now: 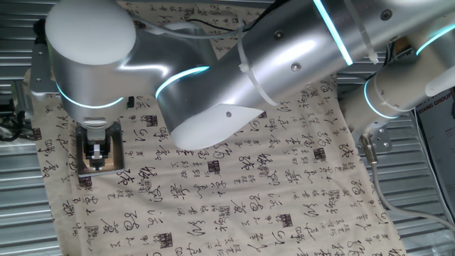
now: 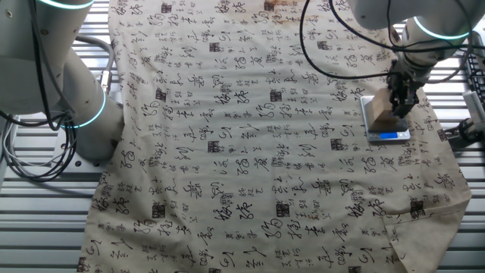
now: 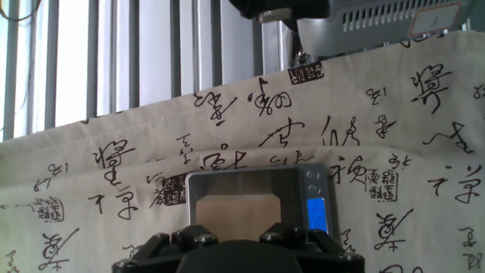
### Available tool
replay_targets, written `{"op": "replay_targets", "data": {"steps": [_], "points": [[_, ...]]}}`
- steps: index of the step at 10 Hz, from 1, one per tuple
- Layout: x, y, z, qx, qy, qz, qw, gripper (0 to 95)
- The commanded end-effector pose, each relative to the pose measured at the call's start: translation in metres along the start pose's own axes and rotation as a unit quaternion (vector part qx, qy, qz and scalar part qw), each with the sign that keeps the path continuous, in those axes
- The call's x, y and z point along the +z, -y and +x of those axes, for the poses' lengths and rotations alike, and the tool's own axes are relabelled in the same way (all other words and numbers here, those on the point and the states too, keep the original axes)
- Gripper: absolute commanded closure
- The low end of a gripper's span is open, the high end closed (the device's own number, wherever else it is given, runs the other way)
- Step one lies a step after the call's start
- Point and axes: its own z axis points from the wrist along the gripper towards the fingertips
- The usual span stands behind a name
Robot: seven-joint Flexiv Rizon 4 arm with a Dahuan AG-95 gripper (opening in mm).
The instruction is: Remove the object from the scale
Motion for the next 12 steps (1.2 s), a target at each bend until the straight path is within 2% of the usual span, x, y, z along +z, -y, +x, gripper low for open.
{"op": "replay_targets", "data": {"steps": [1,4,10,12], "points": [[-0.004,0.001,-0.002,-0.004,-0.004,0.004,1.0,95.0],[-0.018,0.0,-0.005,-0.005,-0.006,0.004,1.0,95.0],[-0.022,0.0,-0.005,-0.008,-0.005,0.002,1.0,95.0],[-0.027,0.003,0.002,-0.011,-0.009,0.002,0.9999,95.0]]}}
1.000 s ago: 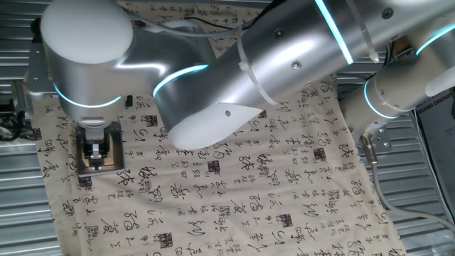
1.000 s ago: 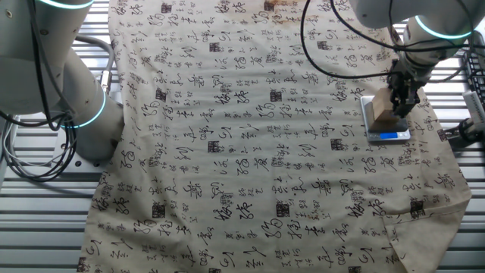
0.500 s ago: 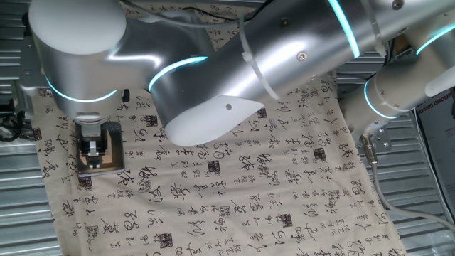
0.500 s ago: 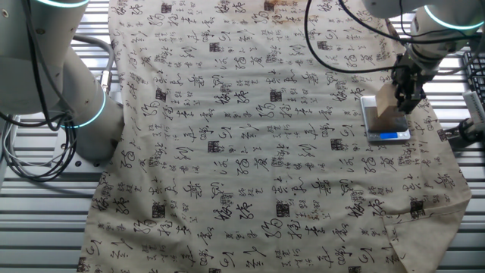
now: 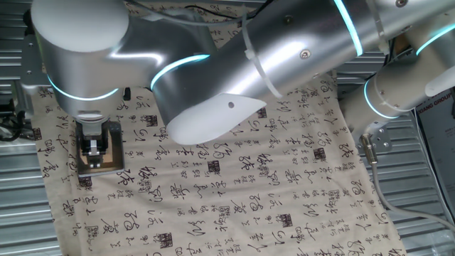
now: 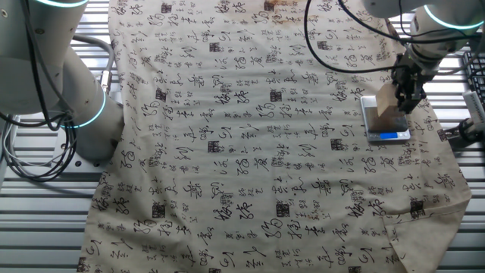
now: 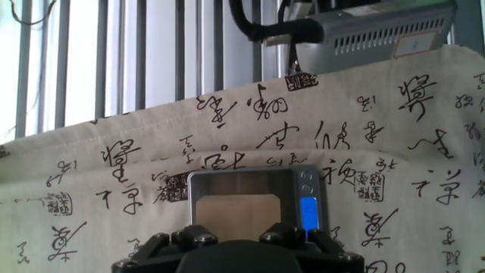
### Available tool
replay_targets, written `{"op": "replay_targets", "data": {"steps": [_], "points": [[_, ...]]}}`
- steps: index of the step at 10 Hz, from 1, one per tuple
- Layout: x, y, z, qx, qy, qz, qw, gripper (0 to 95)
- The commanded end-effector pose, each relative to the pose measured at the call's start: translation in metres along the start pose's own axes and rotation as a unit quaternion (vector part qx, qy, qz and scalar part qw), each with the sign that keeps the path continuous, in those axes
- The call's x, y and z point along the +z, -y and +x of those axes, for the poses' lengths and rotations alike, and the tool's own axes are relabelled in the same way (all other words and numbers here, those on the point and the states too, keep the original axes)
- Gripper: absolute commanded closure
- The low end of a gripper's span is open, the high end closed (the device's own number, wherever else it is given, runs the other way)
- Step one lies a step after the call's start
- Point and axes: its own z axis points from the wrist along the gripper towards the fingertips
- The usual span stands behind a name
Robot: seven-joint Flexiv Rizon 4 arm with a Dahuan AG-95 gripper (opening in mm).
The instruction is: Remove the object from the scale
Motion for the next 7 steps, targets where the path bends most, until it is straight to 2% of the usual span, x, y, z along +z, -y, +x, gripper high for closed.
{"op": "replay_targets", "data": {"steps": [1,4,7], "points": [[-0.002,0.002,0.006,-0.003,-0.001,0.0,1.0,95.0],[-0.005,0.005,0.014,-0.008,0.0,0.0,1.0,95.0],[-0.006,0.009,0.027,-0.016,0.001,0.0,0.9999,95.0]]}}
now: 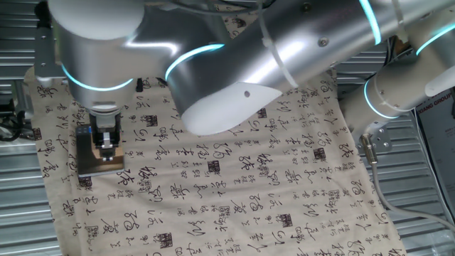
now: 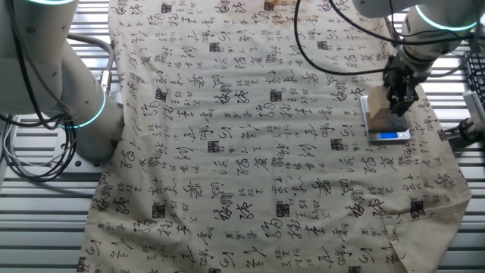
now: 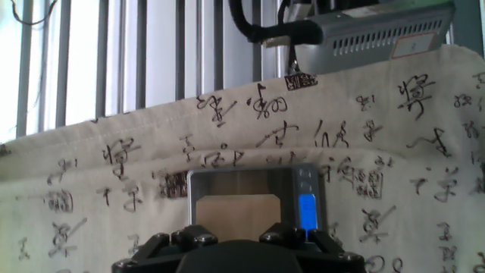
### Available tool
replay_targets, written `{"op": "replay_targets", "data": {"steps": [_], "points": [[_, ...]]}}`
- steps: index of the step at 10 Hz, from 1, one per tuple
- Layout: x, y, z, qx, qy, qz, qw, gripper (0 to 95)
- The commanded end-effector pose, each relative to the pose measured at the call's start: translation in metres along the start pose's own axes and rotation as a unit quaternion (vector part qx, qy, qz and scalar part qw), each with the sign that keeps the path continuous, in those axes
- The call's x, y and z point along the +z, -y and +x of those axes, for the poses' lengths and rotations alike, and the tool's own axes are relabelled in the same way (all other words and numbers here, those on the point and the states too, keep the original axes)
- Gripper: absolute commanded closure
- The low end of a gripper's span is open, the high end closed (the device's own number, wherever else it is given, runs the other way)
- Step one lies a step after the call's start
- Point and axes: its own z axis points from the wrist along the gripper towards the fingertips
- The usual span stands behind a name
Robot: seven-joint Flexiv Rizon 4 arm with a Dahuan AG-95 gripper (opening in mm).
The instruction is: Remove the object from the scale
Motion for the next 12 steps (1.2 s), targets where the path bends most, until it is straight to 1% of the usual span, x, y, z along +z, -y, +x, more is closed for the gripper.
{"op": "replay_targets", "data": {"steps": [1,2,4,10,12], "points": [[0.0,0.0,0.007,-0.001,0.002,0.002,1.0,95.0],[0.0,0.0,0.011,-0.002,0.001,0.007,1.0,95.0],[-0.001,0.001,0.016,-0.004,0.001,0.008,1.0,95.0],[-0.008,0.003,0.038,-0.008,0.004,0.005,1.0,95.0],[-0.007,0.004,0.045,-0.007,0.007,0.003,0.9999,95.0]]}}
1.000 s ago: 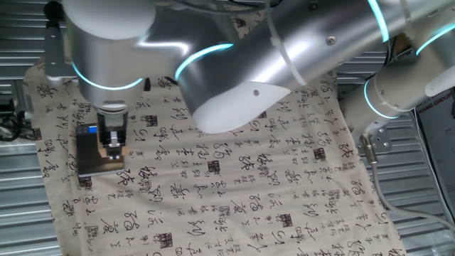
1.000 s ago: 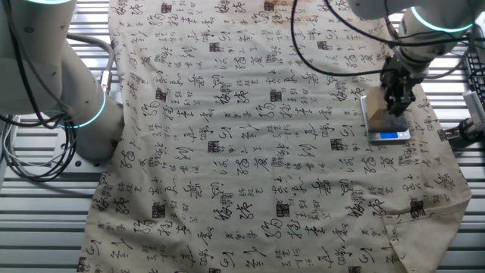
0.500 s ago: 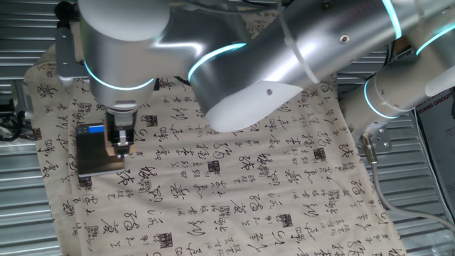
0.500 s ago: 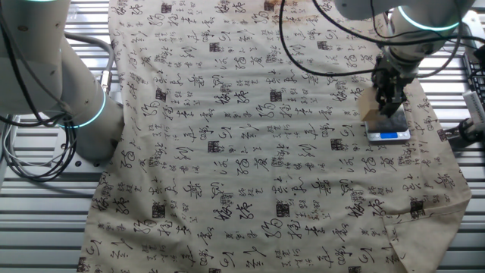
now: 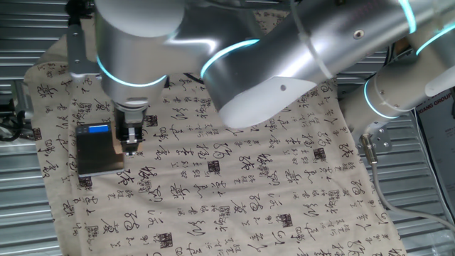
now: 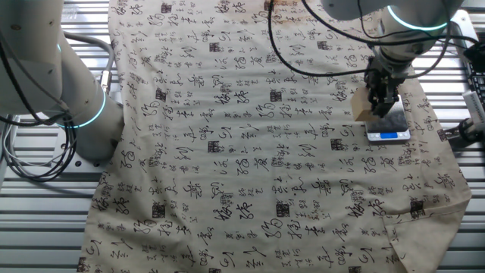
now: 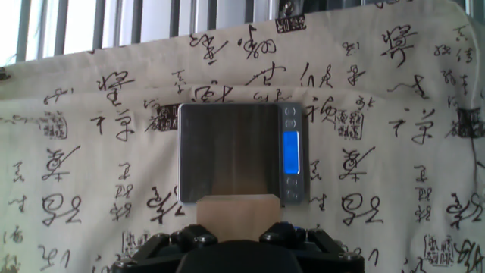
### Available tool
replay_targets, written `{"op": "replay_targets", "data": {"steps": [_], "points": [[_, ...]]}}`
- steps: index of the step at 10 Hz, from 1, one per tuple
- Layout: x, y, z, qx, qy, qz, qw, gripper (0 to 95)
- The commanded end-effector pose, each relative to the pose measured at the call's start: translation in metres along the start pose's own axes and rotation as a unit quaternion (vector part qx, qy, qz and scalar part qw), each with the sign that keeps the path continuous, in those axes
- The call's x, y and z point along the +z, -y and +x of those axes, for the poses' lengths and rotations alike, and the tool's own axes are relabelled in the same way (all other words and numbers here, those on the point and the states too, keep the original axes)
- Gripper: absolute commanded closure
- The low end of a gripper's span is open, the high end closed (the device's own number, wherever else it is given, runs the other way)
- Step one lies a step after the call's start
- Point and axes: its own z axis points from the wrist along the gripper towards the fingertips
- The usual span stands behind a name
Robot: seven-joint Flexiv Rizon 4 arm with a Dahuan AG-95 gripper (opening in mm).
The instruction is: Remove the object from the scale
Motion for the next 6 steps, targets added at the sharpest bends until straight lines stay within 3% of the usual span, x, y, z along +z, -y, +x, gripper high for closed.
{"op": "replay_targets", "data": {"steps": [1,6], "points": [[0.001,0.0,0.005,0.0,0.003,0.0,1.0,95.0],[0.001,0.0,0.025,0.002,0.008,-0.004,1.0,95.0]]}}
